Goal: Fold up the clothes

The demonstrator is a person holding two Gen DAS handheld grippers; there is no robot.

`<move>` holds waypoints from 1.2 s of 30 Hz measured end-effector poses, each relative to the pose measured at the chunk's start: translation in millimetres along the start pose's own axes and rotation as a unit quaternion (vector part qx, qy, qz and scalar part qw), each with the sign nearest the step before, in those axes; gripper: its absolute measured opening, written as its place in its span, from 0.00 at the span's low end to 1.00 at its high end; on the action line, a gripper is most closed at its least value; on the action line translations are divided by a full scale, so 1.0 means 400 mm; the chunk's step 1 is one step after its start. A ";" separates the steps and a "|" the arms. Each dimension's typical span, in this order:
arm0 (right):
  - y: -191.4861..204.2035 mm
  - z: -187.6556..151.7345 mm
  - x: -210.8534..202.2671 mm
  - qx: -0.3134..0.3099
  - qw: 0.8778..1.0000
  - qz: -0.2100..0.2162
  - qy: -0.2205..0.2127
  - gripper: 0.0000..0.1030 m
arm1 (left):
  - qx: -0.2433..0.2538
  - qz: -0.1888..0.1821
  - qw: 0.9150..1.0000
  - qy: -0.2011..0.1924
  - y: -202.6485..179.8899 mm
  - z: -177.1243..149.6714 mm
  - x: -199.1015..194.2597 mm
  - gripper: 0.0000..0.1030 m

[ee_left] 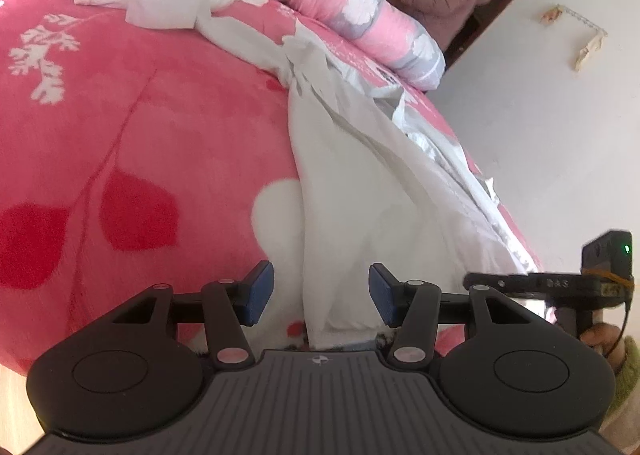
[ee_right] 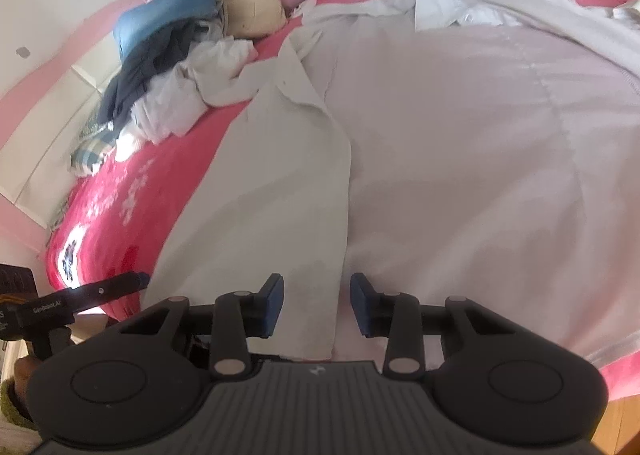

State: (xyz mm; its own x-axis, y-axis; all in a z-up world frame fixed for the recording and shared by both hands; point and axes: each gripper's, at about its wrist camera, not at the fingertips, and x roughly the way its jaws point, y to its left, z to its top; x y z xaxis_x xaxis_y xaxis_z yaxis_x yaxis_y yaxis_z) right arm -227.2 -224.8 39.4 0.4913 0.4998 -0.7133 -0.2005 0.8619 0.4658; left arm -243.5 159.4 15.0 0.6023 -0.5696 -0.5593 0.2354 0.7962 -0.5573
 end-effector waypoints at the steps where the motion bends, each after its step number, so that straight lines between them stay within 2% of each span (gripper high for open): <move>1: -0.001 -0.003 0.003 -0.002 1.000 0.002 0.002 0.27 | 0.003 -0.001 1.000 0.003 -0.002 -0.003 0.000 0.51; 2: 0.000 -0.005 0.008 -0.004 1.000 0.003 0.004 0.24 | 0.006 -0.002 1.000 0.006 -0.004 -0.007 -0.001 0.51; 4: -0.001 -0.006 0.008 -0.005 1.000 0.007 0.000 0.08 | 0.011 -0.004 1.000 0.012 -0.008 -0.016 -0.002 0.51; 8: -0.004 -0.003 -0.016 -0.004 1.000 0.017 -0.021 0.01 | 0.017 -0.010 1.000 0.020 -0.012 -0.024 -0.001 0.51; 13: -0.010 0.018 -0.071 -0.002 0.998 0.019 -0.062 0.01 | 0.021 -0.018 0.999 0.027 -0.017 -0.030 0.002 0.51; 18: -0.030 0.020 -0.053 0.009 0.998 0.005 -0.057 0.01 | 0.018 -0.025 0.999 0.032 -0.018 -0.033 0.004 0.51; 25: -0.033 -0.012 -0.011 -0.014 0.997 -0.067 -0.026 0.03 | 0.006 -0.024 0.999 0.037 -0.011 -0.029 0.000 0.51; 27: -0.030 -0.014 -0.026 -0.016 0.997 -0.072 -0.033 0.06 | 0.007 -0.022 0.999 0.034 -0.010 -0.025 -0.010 0.51; 29: -0.022 -0.008 -0.051 -0.024 0.994 -0.088 -0.052 0.12 | 0.012 -0.018 0.999 0.026 -0.011 -0.017 -0.022 0.51; 30: -0.017 -0.003 -0.064 -0.029 0.994 -0.089 -0.063 0.16 | 0.014 -0.015 1.000 0.021 -0.011 -0.011 -0.029 0.51; 33: 0.003 0.026 -0.095 -0.039 0.992 -0.080 -0.091 0.16 | 0.031 -0.012 0.999 0.004 -0.024 0.023 -0.043 0.51; 36: 0.046 0.110 -0.082 -0.066 0.991 -0.070 -0.092 0.16 | 0.058 -0.009 0.998 -0.016 -0.053 0.079 -0.034 0.51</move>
State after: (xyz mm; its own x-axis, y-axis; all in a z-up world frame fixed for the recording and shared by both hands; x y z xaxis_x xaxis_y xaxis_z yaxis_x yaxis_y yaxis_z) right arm -209.6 -229.2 94.5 0.6661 0.3613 -0.6526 -0.2223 0.9313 0.2887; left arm -232.7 156.8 53.7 0.6207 -0.5783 -0.5294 0.3318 0.8056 -0.4909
